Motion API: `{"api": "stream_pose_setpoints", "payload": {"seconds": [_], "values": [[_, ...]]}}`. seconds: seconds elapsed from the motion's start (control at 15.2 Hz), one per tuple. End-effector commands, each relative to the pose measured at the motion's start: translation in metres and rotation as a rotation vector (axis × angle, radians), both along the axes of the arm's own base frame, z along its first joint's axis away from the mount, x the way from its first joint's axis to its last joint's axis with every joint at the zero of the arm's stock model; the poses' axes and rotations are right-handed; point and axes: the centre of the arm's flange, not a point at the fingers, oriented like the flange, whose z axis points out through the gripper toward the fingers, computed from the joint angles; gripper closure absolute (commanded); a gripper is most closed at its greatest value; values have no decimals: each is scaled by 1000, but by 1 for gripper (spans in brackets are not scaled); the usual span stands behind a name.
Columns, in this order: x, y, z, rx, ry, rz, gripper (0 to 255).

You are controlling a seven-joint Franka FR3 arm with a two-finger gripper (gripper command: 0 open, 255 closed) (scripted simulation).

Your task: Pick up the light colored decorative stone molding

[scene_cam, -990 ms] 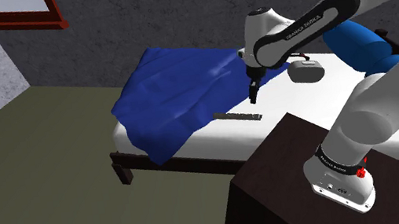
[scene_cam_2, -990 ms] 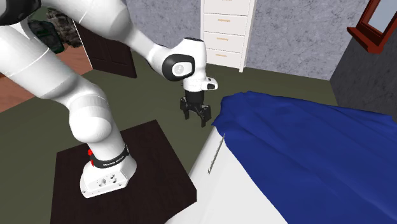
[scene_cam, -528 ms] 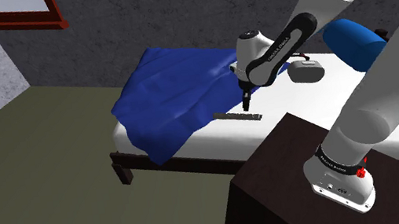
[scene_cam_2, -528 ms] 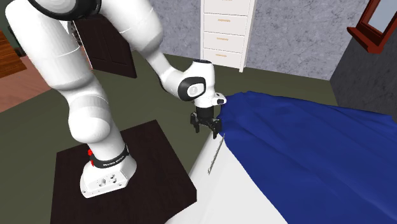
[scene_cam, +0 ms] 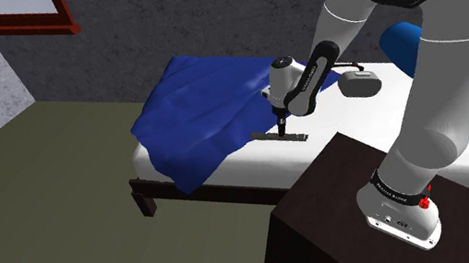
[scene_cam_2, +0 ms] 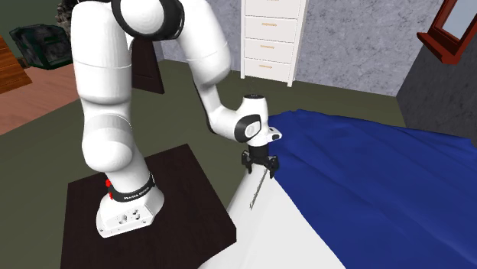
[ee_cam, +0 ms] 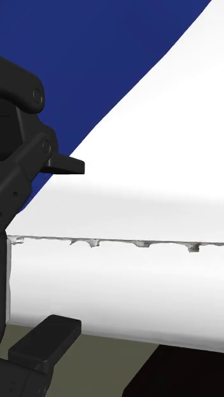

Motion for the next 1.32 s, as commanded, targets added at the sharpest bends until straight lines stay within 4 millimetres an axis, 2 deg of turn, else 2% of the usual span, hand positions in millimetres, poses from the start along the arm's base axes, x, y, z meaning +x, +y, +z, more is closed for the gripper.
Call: {"api": "stream_pose_setpoints", "payload": {"seconds": [0.0,0.4,0.53,0.59,1.19,1.25], "values": [[2,-2,-15,-3,-2,10,0],[2,-2,-50,-3,-2,10,0],[2,-2,-50,-3,-2,10,0],[3,-2,-49,-3,-2,10,255],[2,-2,-50,-3,-2,10,255],[2,-2,-44,-3,-2,10,255]]}}
